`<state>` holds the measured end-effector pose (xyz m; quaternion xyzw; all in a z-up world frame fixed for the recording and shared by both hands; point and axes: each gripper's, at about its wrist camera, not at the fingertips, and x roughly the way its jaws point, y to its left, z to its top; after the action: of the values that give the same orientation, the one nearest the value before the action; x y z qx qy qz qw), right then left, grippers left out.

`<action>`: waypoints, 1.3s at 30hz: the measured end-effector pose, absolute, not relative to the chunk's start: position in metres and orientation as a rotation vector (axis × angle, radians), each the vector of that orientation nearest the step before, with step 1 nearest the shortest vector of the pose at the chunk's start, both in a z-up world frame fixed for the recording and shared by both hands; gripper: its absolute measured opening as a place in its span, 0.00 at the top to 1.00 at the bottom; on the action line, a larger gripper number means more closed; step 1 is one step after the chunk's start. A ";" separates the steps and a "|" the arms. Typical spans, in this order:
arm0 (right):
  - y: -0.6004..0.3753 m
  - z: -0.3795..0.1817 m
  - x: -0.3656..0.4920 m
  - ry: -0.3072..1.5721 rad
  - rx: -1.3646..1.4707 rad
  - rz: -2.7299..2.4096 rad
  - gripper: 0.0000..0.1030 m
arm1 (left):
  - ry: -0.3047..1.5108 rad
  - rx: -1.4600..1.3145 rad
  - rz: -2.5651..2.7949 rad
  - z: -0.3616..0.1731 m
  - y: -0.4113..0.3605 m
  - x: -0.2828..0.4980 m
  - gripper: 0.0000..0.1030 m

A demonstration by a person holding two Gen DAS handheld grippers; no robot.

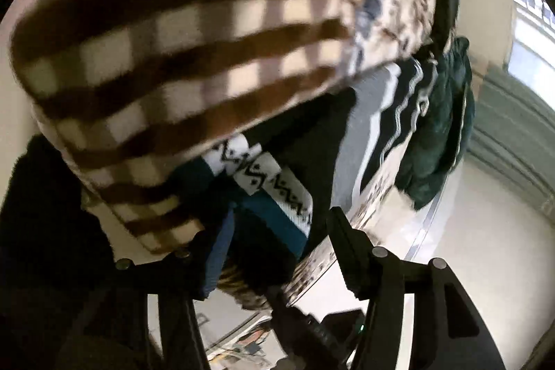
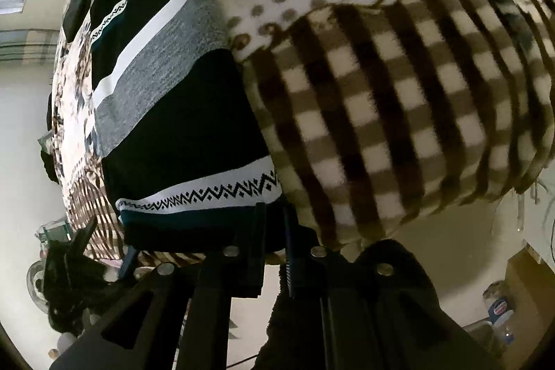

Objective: Fold small clothes

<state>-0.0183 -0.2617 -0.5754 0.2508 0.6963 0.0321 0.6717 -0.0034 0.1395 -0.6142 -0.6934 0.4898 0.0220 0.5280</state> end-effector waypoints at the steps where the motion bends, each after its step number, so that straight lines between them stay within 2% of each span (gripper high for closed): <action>1: -0.260 -0.576 -0.018 1.567 0.555 0.070 0.92 | 1.154 -1.676 0.067 -0.616 0.138 -0.002 0.48; 3: -0.259 -0.576 -0.018 1.567 0.555 0.069 0.92 | 1.122 -1.694 0.077 -0.614 0.136 0.002 0.48; 5: -0.262 -0.574 -0.020 1.564 0.550 0.069 0.92 | 1.134 -1.667 0.106 -0.610 0.133 0.009 0.55; 6: -0.261 -0.574 -0.020 1.565 0.545 0.075 0.92 | 1.132 -1.640 0.111 -0.606 0.132 0.013 0.64; 7: -0.258 -0.574 -0.020 1.564 0.540 0.074 0.92 | 1.145 -1.595 0.119 -0.599 0.131 0.015 0.89; 8: -0.258 -0.575 -0.020 1.564 0.536 0.073 0.92 | 1.161 -1.548 0.126 -0.590 0.131 0.017 0.93; 10: -0.254 -0.575 -0.021 1.567 0.540 0.068 0.92 | 1.185 -1.462 0.110 -0.577 0.129 0.018 0.91; 12: -0.253 -0.574 -0.020 1.569 0.548 0.065 0.92 | 1.195 -1.437 0.084 -0.569 0.126 0.016 0.79; 13: -0.253 -0.573 -0.020 1.570 0.545 0.066 0.92 | 1.216 -1.451 0.078 -0.572 0.125 0.016 0.59; 14: -0.253 -0.573 -0.020 1.569 0.541 0.066 0.92 | 1.237 -1.494 0.080 -0.578 0.123 0.016 0.46; 19: -0.253 -0.573 -0.018 1.568 0.519 0.072 0.92 | 1.181 -1.760 0.120 -0.611 0.110 0.002 0.47; 20: -0.252 -0.573 -0.018 1.567 0.516 0.070 0.92 | 1.176 -1.758 0.150 -0.613 0.109 0.004 0.51; 21: -0.252 -0.573 -0.018 1.566 0.515 0.068 0.92 | 1.167 -1.736 0.190 -0.609 0.108 0.004 0.60; 22: -0.252 -0.573 -0.018 1.565 0.515 0.069 0.92 | 1.146 -1.706 0.213 -0.602 0.111 0.004 0.89; 23: -0.252 -0.572 -0.019 1.564 0.512 0.070 0.92 | 1.150 -1.628 0.210 -0.590 0.112 0.010 0.91; 28: -0.249 -0.566 -0.022 1.544 0.502 0.085 0.92 | 1.115 -1.320 0.168 -0.532 0.129 0.014 0.93; 30: -0.248 -0.565 -0.024 1.549 0.497 0.085 0.92 | 1.166 -1.221 0.167 -0.531 0.135 0.015 0.92; 35: -0.256 -0.582 -0.027 1.617 0.574 0.072 0.92 | 1.351 -1.148 0.106 -0.559 0.143 -0.002 0.82; 37: -0.268 -0.583 -0.027 1.621 0.647 0.049 0.92 | 1.373 -1.130 0.087 -0.556 0.144 -0.011 0.77; 39: -0.276 -0.576 -0.024 1.591 0.688 0.067 0.91 | 1.364 -1.072 0.105 -0.548 0.148 -0.014 0.77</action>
<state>-0.0240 -0.2763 -0.5760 0.3024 0.6995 0.0293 0.6468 -0.0140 0.1476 -0.5481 -0.4711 0.5992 0.0461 0.6457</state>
